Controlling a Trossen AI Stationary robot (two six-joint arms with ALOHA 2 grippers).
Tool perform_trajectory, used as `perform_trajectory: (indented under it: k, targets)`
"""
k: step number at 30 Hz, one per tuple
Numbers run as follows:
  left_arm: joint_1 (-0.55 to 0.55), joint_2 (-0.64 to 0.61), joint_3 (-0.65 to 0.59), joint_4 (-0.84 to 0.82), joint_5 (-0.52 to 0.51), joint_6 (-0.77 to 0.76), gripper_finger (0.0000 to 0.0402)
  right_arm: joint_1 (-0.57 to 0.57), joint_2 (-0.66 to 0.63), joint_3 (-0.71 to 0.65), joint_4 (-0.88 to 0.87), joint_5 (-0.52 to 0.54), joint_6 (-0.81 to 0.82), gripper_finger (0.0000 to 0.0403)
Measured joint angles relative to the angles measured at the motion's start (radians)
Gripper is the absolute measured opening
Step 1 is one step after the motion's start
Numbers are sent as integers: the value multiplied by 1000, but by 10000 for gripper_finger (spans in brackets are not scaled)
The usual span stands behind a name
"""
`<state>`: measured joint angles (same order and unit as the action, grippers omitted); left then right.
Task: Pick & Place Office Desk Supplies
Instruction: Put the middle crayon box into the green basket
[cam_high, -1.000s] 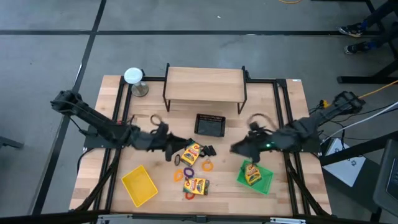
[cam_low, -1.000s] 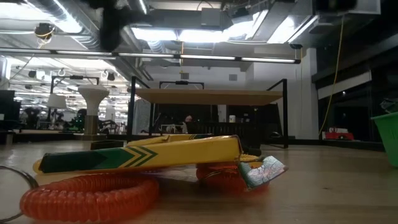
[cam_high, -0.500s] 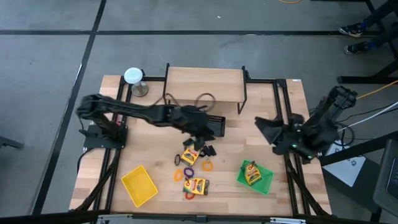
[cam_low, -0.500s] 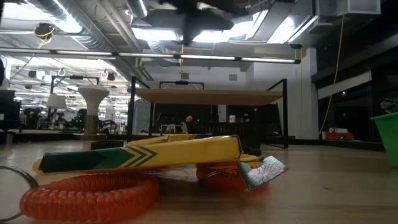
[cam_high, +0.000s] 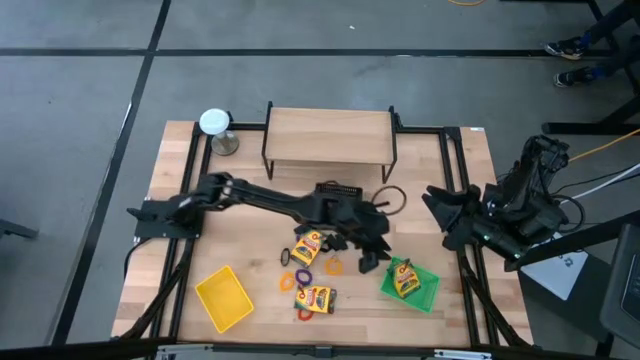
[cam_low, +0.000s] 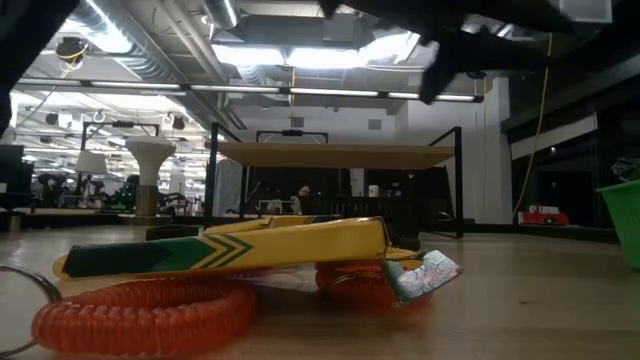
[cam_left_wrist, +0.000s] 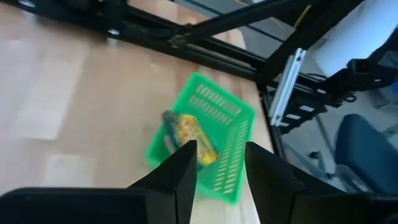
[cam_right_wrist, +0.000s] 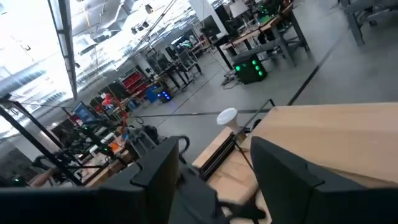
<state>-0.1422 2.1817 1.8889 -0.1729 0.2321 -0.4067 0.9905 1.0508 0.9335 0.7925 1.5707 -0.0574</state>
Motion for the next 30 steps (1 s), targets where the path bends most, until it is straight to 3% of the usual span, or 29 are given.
perform_trajectory:
  k: [7,15,25,30]
  targets:
    - [-11,131,130,-43,3,-60,130,0,0,0,0,-19,-55,201]
    - [5,149,134,-76,-62,-97,130,22,-1,0,0,-68,-75,201]
    - [18,179,133,28,80,-174,130,28,-1,1,-3,-68,-89,201]
    - [8,220,135,34,26,-203,130,28,-2,1,-6,-71,-88,201]
